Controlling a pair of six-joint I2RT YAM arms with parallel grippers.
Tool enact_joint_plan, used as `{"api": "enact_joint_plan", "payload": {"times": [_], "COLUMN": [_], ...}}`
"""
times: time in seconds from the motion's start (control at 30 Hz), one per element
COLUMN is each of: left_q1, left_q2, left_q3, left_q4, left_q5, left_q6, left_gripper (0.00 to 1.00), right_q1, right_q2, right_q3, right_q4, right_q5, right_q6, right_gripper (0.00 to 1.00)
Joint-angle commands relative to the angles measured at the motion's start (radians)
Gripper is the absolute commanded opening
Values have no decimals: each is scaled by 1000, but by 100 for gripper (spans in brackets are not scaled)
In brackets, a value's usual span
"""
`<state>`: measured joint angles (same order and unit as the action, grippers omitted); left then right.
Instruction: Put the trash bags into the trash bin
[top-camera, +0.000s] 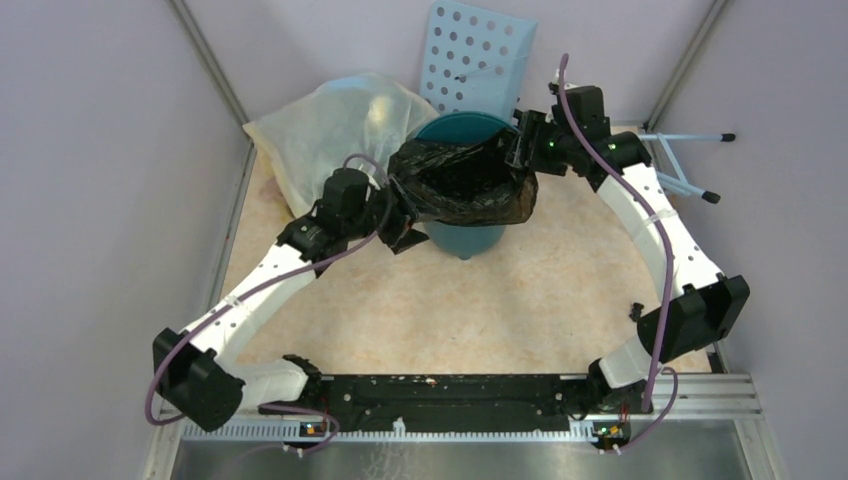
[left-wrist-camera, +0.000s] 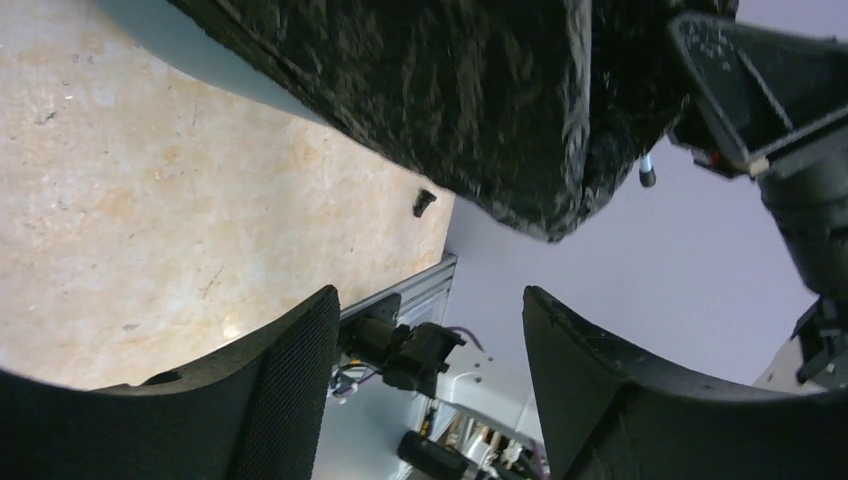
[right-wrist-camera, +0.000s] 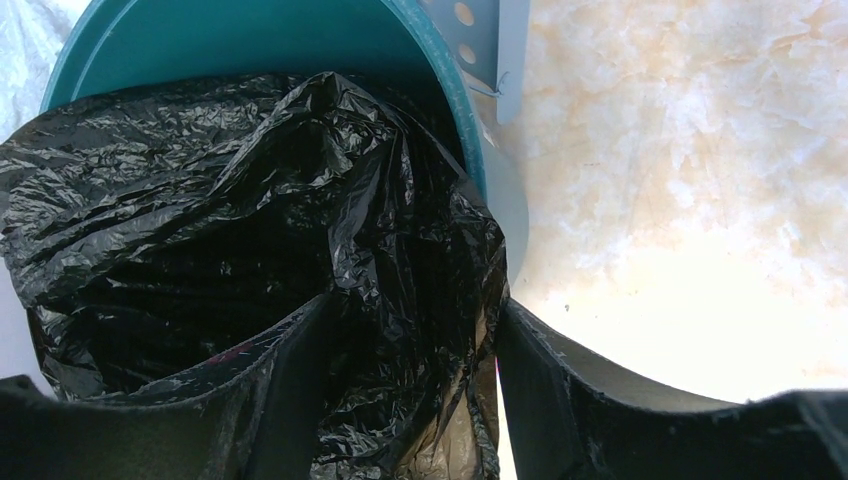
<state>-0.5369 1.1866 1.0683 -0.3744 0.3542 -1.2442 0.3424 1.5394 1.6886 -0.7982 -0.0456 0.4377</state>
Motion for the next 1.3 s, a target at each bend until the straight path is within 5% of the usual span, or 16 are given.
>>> {"api": "enact_joint_plan", "payload": {"times": [0.0, 0.27, 0.67, 0.93, 1.07, 1.27], "left_q1": [-9, -8, -7, 4, 21, 48], "left_q2": [67, 107, 224, 322, 331, 357], "left_q3": [107, 232, 316, 484, 495, 519], "left_q4": [6, -82, -163, -276, -281, -289], "left_q5": [-80, -257, -327, -345, -319, -258], "left_q6": [-107, -107, -143, -20, 29, 102], "left_gripper": [71, 68, 61, 48, 34, 28], "right_q1": [-9, -10, -10, -9, -10, -10], "right_q2": [-43, -40, -79, -100, -127, -128], "right_q3": [-4, -5, -62, -57, -47, -18], "right_q4": [46, 34, 55, 39, 42, -3], "right_q5": [-16, -5, -1, -15, -28, -25], "right_q6": [-6, -9, 18, -12, -34, -52], "right_gripper": [59, 54, 53, 55, 57, 58]}}
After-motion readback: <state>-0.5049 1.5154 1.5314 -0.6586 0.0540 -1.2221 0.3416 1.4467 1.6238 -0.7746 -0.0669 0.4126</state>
